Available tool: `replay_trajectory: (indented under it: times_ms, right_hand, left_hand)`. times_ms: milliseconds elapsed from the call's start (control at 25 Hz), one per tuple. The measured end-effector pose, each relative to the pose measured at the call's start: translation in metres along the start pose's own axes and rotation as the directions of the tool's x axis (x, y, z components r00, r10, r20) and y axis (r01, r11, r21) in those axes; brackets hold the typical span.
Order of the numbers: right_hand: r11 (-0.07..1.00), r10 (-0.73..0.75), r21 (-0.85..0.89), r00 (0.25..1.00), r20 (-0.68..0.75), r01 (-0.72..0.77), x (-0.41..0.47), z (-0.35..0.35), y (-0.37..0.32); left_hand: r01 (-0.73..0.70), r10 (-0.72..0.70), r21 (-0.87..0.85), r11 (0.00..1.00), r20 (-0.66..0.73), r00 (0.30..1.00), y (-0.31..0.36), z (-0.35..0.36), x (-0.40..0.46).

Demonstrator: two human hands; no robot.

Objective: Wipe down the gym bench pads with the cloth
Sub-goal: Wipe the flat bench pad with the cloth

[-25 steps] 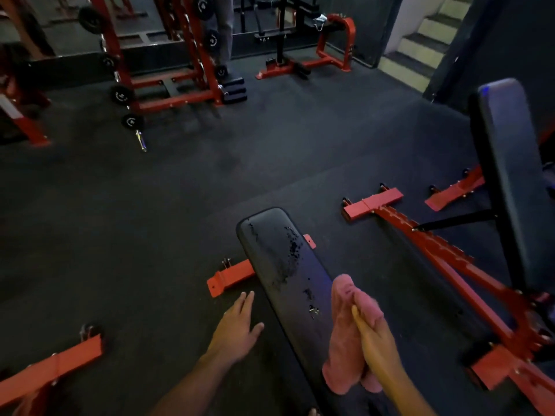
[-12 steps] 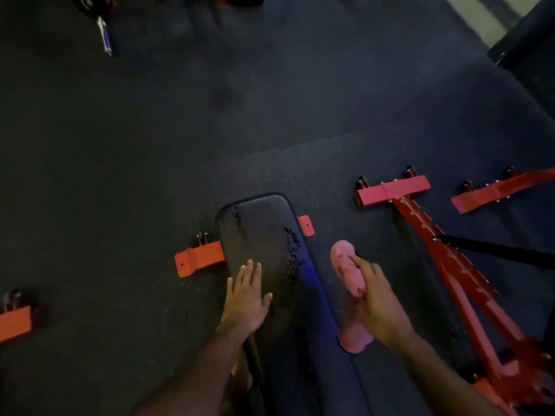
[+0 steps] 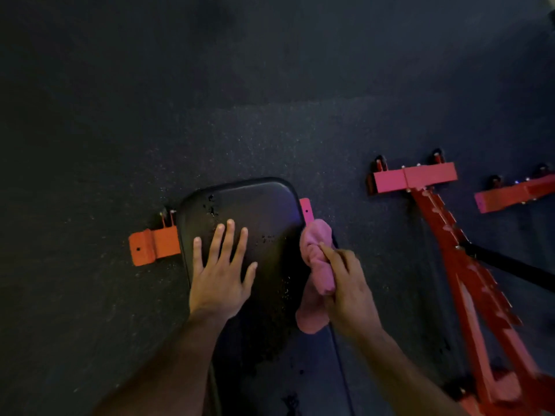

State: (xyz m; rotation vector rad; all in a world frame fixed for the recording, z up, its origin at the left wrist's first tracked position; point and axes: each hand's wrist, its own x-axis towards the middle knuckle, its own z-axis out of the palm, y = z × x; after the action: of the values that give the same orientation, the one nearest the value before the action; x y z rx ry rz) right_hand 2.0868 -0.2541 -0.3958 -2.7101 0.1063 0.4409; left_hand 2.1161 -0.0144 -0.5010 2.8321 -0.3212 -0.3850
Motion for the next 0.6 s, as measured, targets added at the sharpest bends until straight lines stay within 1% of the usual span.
replay_trajectory:
  times_ms: [40, 120, 160, 200, 320, 440, 520, 600]
  right_hand:
    - [0.995, -0.084, -0.043, 0.996, 0.038, 0.086, 0.006, 0.01, 0.003]
    - [0.942, -0.27, -0.172, 0.956, 0.118, 0.287, 0.01, 0.031, 0.014]
    - [0.917, -0.322, -0.205, 0.938, 0.127, 0.342, 0.011, 0.038, 0.021]
    - [0.907, -0.348, -0.207, 0.929, 0.125, 0.367, 0.013, 0.043, 0.026]
    - [0.923, -0.346, -0.143, 0.934, 0.093, 0.356, 0.032, 0.055, 0.034]
    - [0.935, -0.335, -0.094, 0.939, 0.083, 0.342, 0.049, 0.064, 0.024]
    - [0.94, -0.325, -0.099, 0.945, 0.043, 0.327, 0.08, 0.061, 0.017]
    - [0.945, -0.312, -0.105, 0.95, 0.003, 0.31, 0.13, 0.05, 0.002]
  left_hand:
    - [-0.01, 0.01, -0.001, 1.0, -0.014, 1.0, 0.0, 0.0, 0.0]
    - [-0.012, 0.012, 0.003, 1.0, -0.045, 0.999, -0.001, 0.0, -0.002]
    - [-0.009, 0.009, 0.006, 1.0, -0.057, 0.998, -0.002, 0.001, -0.002]
    - [-0.007, 0.008, 0.011, 1.0, -0.057, 0.998, -0.004, 0.002, -0.001]
    - [-0.003, 0.003, 0.007, 1.0, -0.076, 0.997, -0.004, 0.007, 0.0]
    - [0.002, 0.001, 0.023, 1.0, -0.109, 0.994, -0.006, 0.01, -0.001]
    - [-0.005, 0.01, 0.039, 0.999, -0.128, 0.992, -0.004, 0.011, 0.0]
    - [-0.003, 0.013, 0.066, 0.998, -0.145, 0.989, -0.004, 0.011, -0.001]
